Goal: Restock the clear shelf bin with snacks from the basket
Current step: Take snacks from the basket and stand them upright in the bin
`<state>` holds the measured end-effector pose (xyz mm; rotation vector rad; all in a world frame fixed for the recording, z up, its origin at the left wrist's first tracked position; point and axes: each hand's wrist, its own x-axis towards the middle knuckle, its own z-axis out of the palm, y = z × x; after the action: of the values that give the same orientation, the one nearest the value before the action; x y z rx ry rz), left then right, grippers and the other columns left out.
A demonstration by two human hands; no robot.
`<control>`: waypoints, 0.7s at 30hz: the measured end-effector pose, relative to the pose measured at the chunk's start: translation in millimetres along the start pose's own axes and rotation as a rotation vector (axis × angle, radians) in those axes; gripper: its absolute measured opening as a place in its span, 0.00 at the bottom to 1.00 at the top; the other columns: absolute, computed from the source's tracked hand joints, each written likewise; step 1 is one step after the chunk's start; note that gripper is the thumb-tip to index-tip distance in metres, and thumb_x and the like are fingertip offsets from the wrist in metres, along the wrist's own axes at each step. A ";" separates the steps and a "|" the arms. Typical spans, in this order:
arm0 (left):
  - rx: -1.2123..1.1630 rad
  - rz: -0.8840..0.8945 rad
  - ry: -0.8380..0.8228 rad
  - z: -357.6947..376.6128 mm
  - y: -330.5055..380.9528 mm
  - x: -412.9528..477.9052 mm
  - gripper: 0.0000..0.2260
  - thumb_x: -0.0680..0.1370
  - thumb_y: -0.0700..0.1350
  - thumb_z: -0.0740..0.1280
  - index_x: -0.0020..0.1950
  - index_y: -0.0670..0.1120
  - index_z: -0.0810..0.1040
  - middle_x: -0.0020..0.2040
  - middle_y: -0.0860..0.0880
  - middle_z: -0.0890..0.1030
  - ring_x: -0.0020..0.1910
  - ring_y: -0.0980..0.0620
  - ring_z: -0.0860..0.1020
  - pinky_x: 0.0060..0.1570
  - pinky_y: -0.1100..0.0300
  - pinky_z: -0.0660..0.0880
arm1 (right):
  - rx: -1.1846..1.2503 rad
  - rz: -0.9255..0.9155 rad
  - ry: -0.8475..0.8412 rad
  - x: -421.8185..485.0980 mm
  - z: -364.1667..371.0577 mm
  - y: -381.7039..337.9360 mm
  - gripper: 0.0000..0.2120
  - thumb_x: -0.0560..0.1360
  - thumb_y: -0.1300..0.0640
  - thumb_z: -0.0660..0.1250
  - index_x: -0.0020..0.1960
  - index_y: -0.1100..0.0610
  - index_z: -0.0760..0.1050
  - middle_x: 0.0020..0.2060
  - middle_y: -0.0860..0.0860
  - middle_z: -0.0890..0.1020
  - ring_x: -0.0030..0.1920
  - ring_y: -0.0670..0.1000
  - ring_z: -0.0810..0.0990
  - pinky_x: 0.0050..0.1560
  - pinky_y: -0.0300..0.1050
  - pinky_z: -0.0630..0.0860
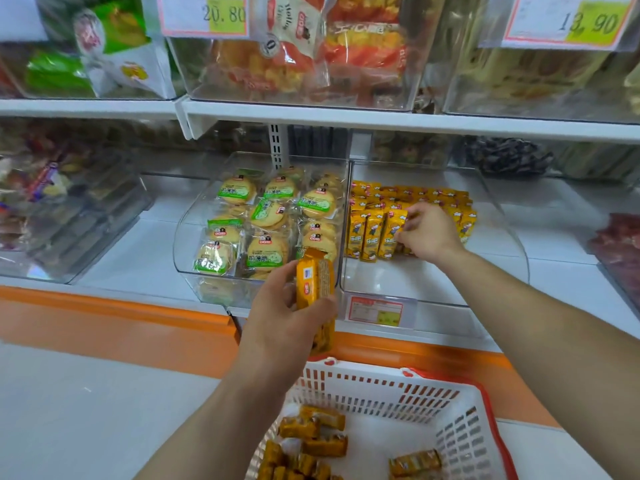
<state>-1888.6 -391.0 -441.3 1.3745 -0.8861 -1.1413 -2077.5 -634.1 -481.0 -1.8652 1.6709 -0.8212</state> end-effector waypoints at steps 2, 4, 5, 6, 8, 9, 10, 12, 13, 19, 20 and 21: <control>-0.008 -0.014 0.006 -1.2 0.6 1.8 0.18 0.78 0.44 0.73 0.66 0.57 0.77 0.52 0.53 0.87 0.54 0.48 0.85 0.58 0.40 0.81 | -0.020 0.004 0.009 3.2 8.8 3.0 0.12 0.68 0.63 0.77 0.47 0.52 0.77 0.34 0.45 0.81 0.36 0.46 0.80 0.31 0.35 0.69; -0.004 -0.019 0.007 -1.8 1.4 3.7 0.19 0.77 0.45 0.74 0.67 0.54 0.78 0.54 0.53 0.86 0.56 0.49 0.85 0.59 0.41 0.81 | -0.076 0.002 0.024 3.2 14.1 5.1 0.11 0.68 0.63 0.75 0.37 0.52 0.75 0.32 0.47 0.83 0.39 0.50 0.82 0.36 0.39 0.74; 0.000 -0.018 0.006 -1.8 1.3 4.6 0.19 0.77 0.46 0.74 0.67 0.54 0.78 0.54 0.53 0.87 0.55 0.50 0.85 0.58 0.43 0.82 | -0.104 0.001 0.028 3.1 15.5 5.5 0.10 0.68 0.63 0.74 0.35 0.52 0.75 0.32 0.49 0.83 0.40 0.52 0.83 0.40 0.42 0.77; -0.001 -0.019 0.002 -1.5 1.2 5.7 0.20 0.77 0.46 0.75 0.67 0.54 0.78 0.53 0.53 0.87 0.54 0.51 0.85 0.57 0.44 0.82 | -0.132 -0.003 0.030 2.5 15.8 5.4 0.09 0.68 0.63 0.73 0.34 0.53 0.76 0.31 0.50 0.83 0.39 0.53 0.83 0.42 0.45 0.79; 0.001 -0.020 -0.007 0.4 1.7 7.2 0.20 0.76 0.46 0.75 0.67 0.55 0.78 0.52 0.54 0.87 0.53 0.51 0.86 0.55 0.45 0.83 | -0.185 -0.014 0.013 1.5 15.2 4.8 0.07 0.70 0.61 0.72 0.33 0.56 0.79 0.30 0.52 0.83 0.39 0.53 0.82 0.41 0.45 0.79; 0.011 -0.016 -0.009 1.5 1.8 7.7 0.19 0.77 0.46 0.75 0.66 0.56 0.78 0.52 0.54 0.87 0.52 0.52 0.86 0.55 0.45 0.83 | -0.214 -0.020 -0.009 0.5 13.9 4.2 0.07 0.70 0.60 0.72 0.33 0.57 0.79 0.30 0.52 0.82 0.38 0.53 0.81 0.37 0.43 0.76; 0.022 -0.009 -0.010 2.8 1.4 8.7 0.18 0.76 0.46 0.75 0.66 0.57 0.79 0.52 0.54 0.87 0.52 0.52 0.85 0.54 0.45 0.83 | -0.242 -0.019 -0.033 -1.4 11.6 2.9 0.08 0.71 0.58 0.72 0.34 0.57 0.79 0.30 0.52 0.81 0.37 0.52 0.80 0.33 0.41 0.71; 0.032 0.004 -0.005 4.5 0.2 10.3 0.17 0.76 0.47 0.75 0.64 0.58 0.80 0.51 0.54 0.87 0.51 0.52 0.86 0.52 0.47 0.84 | -0.271 -0.011 -0.058 -7.7 3.0 -2.3 0.09 0.72 0.55 0.73 0.35 0.58 0.80 0.31 0.52 0.81 0.35 0.50 0.78 0.30 0.40 0.66; 0.034 0.007 0.000 5.1 -0.4 10.4 0.17 0.76 0.46 0.75 0.63 0.59 0.80 0.50 0.54 0.87 0.50 0.52 0.86 0.50 0.48 0.84 | -0.273 -0.014 -0.047 -12.6 -3.2 -5.7 0.10 0.73 0.54 0.73 0.37 0.59 0.80 0.32 0.52 0.81 0.36 0.51 0.79 0.32 0.41 0.67; 0.100 -0.014 -0.006 10.8 -3.1 3.4 0.18 0.75 0.44 0.76 0.62 0.59 0.80 0.48 0.52 0.87 0.47 0.47 0.86 0.45 0.46 0.85 | 0.105 -0.101 -0.126 -98.9 -55.1 -42.6 0.03 0.73 0.49 0.74 0.41 0.47 0.83 0.33 0.40 0.83 0.35 0.38 0.80 0.32 0.33 0.71; 0.119 -0.012 -0.012 13.3 -3.5 1.4 0.17 0.75 0.44 0.77 0.60 0.60 0.81 0.47 0.53 0.87 0.46 0.48 0.86 0.46 0.45 0.85 | 0.183 -0.099 -0.211 -117.9 -60.8 -47.0 0.03 0.74 0.50 0.74 0.42 0.45 0.84 0.35 0.40 0.84 0.35 0.39 0.81 0.32 0.33 0.73; 0.136 -0.009 -0.016 16.6 -3.2 -1.3 0.16 0.75 0.44 0.77 0.58 0.61 0.81 0.47 0.53 0.87 0.46 0.47 0.86 0.45 0.45 0.85 | 0.264 -0.082 -0.288 -135.8 -65.0 -50.3 0.03 0.75 0.50 0.72 0.44 0.44 0.84 0.37 0.41 0.85 0.35 0.42 0.82 0.32 0.34 0.75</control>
<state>-1905.2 -393.8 -443.4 1.4828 -0.9848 -1.1177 -2098.4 -491.4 -414.5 -1.7793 1.2547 -0.7262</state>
